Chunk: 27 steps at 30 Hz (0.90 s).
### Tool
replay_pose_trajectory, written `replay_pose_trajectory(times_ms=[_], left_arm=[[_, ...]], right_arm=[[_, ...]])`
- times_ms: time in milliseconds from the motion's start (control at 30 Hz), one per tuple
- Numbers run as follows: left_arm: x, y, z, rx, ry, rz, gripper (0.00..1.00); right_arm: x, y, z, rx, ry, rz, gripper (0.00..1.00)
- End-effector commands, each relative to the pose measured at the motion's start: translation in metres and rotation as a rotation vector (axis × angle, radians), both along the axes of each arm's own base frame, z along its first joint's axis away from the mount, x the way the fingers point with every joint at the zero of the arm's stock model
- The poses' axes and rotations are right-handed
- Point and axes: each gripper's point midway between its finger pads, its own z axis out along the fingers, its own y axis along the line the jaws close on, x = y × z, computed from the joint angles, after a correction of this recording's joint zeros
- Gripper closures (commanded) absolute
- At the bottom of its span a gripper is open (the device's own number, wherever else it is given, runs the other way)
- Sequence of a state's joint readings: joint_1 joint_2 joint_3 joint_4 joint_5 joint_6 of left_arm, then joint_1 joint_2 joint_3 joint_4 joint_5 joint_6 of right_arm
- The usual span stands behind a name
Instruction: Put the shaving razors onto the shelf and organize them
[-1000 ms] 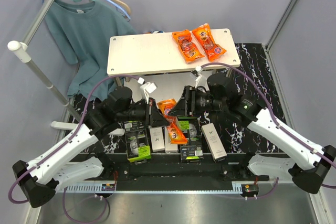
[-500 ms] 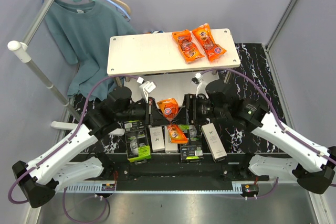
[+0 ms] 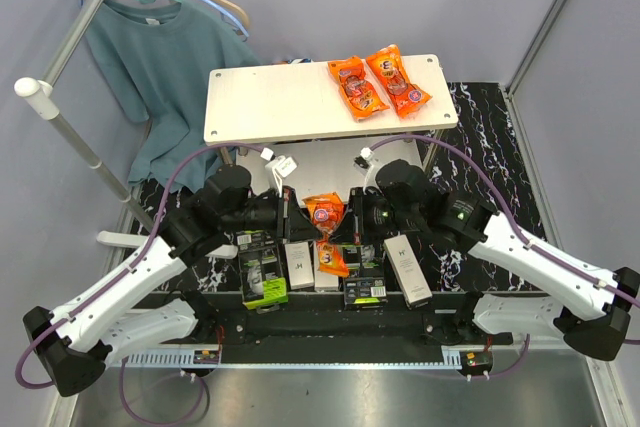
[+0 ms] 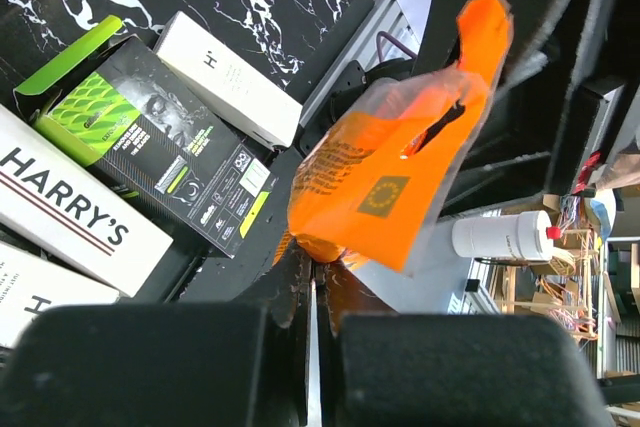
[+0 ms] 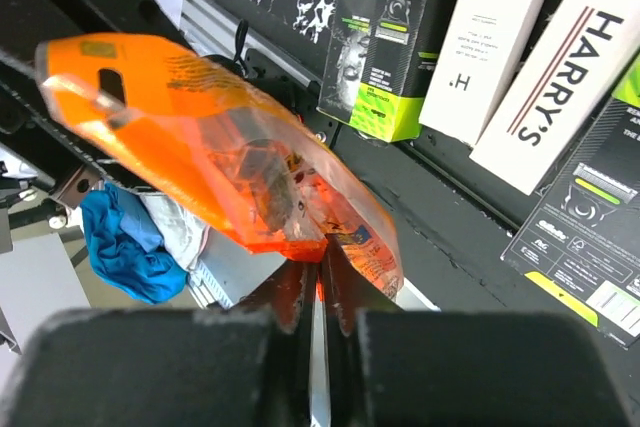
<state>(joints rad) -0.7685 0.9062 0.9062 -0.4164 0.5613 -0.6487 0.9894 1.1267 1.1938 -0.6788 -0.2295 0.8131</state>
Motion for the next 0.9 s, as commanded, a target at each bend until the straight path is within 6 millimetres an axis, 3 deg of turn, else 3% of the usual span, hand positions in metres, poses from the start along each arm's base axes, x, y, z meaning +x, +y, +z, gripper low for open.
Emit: replay_pose_trajectory(times_ms=[0, 167, 233, 300, 333, 533, 667, 733, 767, 800, 867], left_arm=[[0.002, -0.006, 0.033, -0.089, -0.076, -0.011, 1.0], [0.0, -0.006, 0.038, -0.098, -0.084, -0.018, 0.98], [0.0, -0.005, 0.037, -0.094, -0.09, -0.02, 0.65], [0.0, -0.001, 0.037, -0.079, -0.101, -0.007, 0.15], [0.001, 0.001, 0.034, -0.064, -0.111, -0.002, 0.02], [0.013, 0.028, 0.031, 0.035, -0.205, 0.125, 0.01], [0.028, 0.062, 0.025, 0.149, -0.242, 0.3, 0.01], [0.044, 0.088, 0.027, 0.211, -0.26, 0.468, 0.01], [0.045, 0.105, 0.014, 0.294, -0.231, 0.535, 0.01], [0.058, 0.127, 0.022, 0.338, -0.224, 0.686, 0.01], [0.055, 0.157, 0.013, 0.459, -0.173, 0.798, 0.01]], right_arm=[[0.005, -0.005, 0.002, -0.001, -0.035, -0.045, 1.0], [0.006, -0.007, 0.002, -0.001, -0.04, -0.057, 1.0], [0.006, -0.007, 0.003, -0.003, -0.041, -0.056, 1.0], [0.006, -0.007, 0.003, -0.001, -0.041, -0.053, 1.0], [0.006, -0.007, 0.003, -0.004, -0.041, -0.053, 1.0], [0.006, -0.008, 0.004, -0.01, -0.042, -0.057, 1.0], [0.006, -0.01, 0.004, -0.015, -0.041, -0.057, 1.0], [0.005, -0.01, 0.005, -0.016, -0.04, -0.056, 1.0], [0.005, -0.01, 0.005, -0.016, -0.04, -0.054, 1.0], [0.005, -0.01, 0.005, -0.017, -0.039, -0.054, 1.0], [0.004, -0.011, 0.006, -0.018, -0.039, -0.052, 1.0]])
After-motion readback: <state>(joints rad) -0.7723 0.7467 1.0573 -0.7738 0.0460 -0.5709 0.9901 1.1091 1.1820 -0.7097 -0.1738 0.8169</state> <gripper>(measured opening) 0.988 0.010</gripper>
